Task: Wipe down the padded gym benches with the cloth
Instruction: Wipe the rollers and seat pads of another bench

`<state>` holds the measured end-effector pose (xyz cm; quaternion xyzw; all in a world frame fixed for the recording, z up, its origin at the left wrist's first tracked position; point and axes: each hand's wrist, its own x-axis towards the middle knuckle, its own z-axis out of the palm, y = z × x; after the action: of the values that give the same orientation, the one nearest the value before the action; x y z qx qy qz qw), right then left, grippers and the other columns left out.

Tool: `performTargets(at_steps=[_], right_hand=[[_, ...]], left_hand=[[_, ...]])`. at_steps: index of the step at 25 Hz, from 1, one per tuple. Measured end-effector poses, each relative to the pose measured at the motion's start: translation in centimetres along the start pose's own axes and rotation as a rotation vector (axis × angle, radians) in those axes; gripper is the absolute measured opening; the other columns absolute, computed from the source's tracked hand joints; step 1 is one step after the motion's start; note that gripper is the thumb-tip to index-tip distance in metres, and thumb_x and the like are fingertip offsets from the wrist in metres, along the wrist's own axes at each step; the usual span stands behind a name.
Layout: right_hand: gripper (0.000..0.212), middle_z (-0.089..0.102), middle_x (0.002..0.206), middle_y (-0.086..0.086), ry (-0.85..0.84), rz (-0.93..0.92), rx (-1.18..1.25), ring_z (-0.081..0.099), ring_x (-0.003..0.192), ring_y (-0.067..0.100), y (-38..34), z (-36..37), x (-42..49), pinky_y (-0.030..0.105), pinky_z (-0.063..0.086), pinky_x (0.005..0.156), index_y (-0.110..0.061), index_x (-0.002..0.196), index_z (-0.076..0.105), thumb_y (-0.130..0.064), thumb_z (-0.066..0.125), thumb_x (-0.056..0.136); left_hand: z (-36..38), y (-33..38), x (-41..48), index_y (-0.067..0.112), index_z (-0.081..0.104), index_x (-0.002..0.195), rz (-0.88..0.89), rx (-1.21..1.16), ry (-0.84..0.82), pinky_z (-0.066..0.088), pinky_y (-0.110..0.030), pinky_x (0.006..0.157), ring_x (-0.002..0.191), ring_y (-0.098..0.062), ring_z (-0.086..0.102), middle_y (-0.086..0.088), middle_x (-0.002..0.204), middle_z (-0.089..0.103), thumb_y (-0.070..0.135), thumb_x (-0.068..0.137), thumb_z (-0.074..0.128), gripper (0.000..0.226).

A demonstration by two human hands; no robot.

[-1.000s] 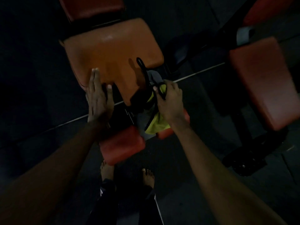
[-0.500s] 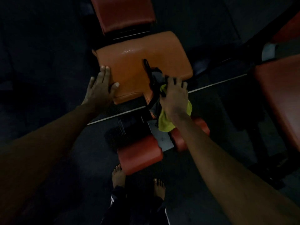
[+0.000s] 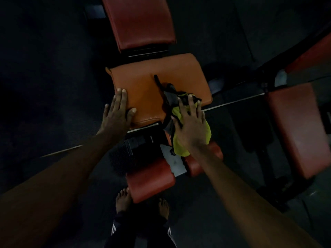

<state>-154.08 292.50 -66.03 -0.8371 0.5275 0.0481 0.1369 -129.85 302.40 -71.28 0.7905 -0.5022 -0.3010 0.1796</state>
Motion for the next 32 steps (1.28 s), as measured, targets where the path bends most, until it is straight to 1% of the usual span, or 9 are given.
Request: performTargets(at_steps=[5, 12, 15, 18, 21, 23, 25, 28, 32], right_hand=[[0.059, 0.007, 0.170, 0.007, 0.048, 0.017, -0.098, 0.005, 0.155, 0.039, -0.7, 0.1, 4.8, 0.053, 0.014, 0.125, -0.024, 0.160, 0.026, -0.031, 0.045, 0.104], [0.063, 0.018, 0.168, 0.005, 0.046, 0.203, -0.025, 0.011, 0.154, 0.040, -2.1, -1.5, 13.1, 0.061, 0.019, 0.120, -0.025, 0.158, 0.029, -0.052, 0.040, 0.101], [0.081, 0.013, 0.169, 0.007, 0.006, 0.033, -0.061, 0.006, 0.154, 0.042, -2.5, -1.5, 10.6, 0.063, 0.016, 0.118, -0.026, 0.162, 0.018, -0.073, 0.030, 0.097], [0.076, 0.017, 0.169, 0.003, -0.046, -0.172, -0.164, 0.012, 0.154, 0.041, 0.1, -2.5, 11.5, 0.062, 0.025, 0.118, -0.028, 0.162, 0.016, -0.069, 0.033, 0.099], [0.066, 0.021, 0.167, 0.002, 0.015, 0.024, -0.098, 0.017, 0.153, 0.039, -0.7, -2.7, 14.4, 0.058, 0.026, 0.118, -0.024, 0.157, 0.030, -0.059, 0.038, 0.102], [0.062, 0.022, 0.167, 0.003, 0.041, 0.173, -0.060, 0.017, 0.152, 0.039, -3.1, -2.1, 15.8, 0.060, 0.027, 0.115, -0.020, 0.155, 0.033, -0.054, 0.039, 0.103], [0.059, 0.024, 0.166, 0.003, 0.037, 0.245, -0.056, 0.017, 0.152, 0.039, -4.9, -2.0, 16.2, 0.061, 0.028, 0.112, -0.018, 0.155, 0.033, -0.050, 0.038, 0.105], [0.059, 0.033, 0.162, 0.007, 0.000, 0.068, -0.075, 0.022, 0.151, 0.039, -5.9, -2.0, 14.2, 0.060, 0.033, 0.109, -0.018, 0.155, 0.033, -0.049, 0.039, 0.105], [0.059, 0.035, 0.161, 0.004, -0.048, -0.139, -0.104, 0.023, 0.152, 0.036, -6.2, -1.7, 12.0, 0.055, 0.036, 0.109, -0.021, 0.155, 0.034, -0.050, 0.042, 0.103]], left_hand=[[-0.1, -0.4, 0.3, 0.022, -0.006, 0.161, 0.008, -0.023, -0.014, 0.004, -0.050, 0.123, 0.155, -0.023, 0.000, 0.001, 0.168, -0.010, 0.055, 0.103, 0.026, 0.074], [0.3, 0.2, -0.1, 0.022, -0.012, 0.159, -0.005, -0.057, -0.016, 0.005, -0.044, 0.124, 0.152, -0.014, -0.010, 0.010, 0.163, -0.020, 0.056, 0.100, 0.022, 0.075], [0.4, 0.3, 0.0, 0.024, -0.012, 0.158, -0.010, -0.137, -0.024, 0.008, -0.046, 0.125, 0.152, -0.014, -0.010, 0.010, 0.162, -0.022, 0.056, 0.100, 0.025, 0.076], [0.1, 0.8, -0.4, 0.026, -0.011, 0.159, 0.002, -0.261, -0.014, 0.018, -0.048, 0.124, 0.153, -0.017, -0.007, 0.010, 0.163, -0.024, 0.052, 0.102, 0.033, 0.077], [-0.8, 0.9, -1.0, 0.031, -0.014, 0.158, -0.042, -0.401, -0.007, 0.030, -0.037, 0.117, 0.152, -0.011, 0.000, 0.015, 0.162, -0.029, 0.050, 0.100, 0.044, 0.084], [-1.5, 0.5, -0.9, 0.032, -0.017, 0.157, -0.094, -0.456, -0.032, 0.026, -0.029, 0.117, 0.151, -0.006, 0.005, 0.014, 0.165, -0.019, 0.051, 0.098, 0.051, 0.092], [-2.1, 0.0, -0.5, 0.037, -0.012, 0.157, -0.140, -0.507, -0.078, 0.029, -0.027, 0.116, 0.148, -0.005, 0.020, 0.011, 0.167, 0.009, 0.048, 0.098, 0.053, 0.089], [-3.3, -0.9, -0.4, 0.041, 0.017, 0.158, -0.223, -0.604, -0.044, 0.045, -0.017, 0.101, 0.124, 0.000, 0.054, 0.007, 0.141, 0.056, 0.039, 0.102, 0.052, 0.066], [-4.8, -2.4, 0.5, 0.033, 0.052, 0.144, -0.292, -0.760, 0.001, 0.040, -0.036, 0.114, 0.127, -0.001, 0.053, 0.004, 0.140, 0.059, 0.053, 0.102, 0.045, 0.047]])
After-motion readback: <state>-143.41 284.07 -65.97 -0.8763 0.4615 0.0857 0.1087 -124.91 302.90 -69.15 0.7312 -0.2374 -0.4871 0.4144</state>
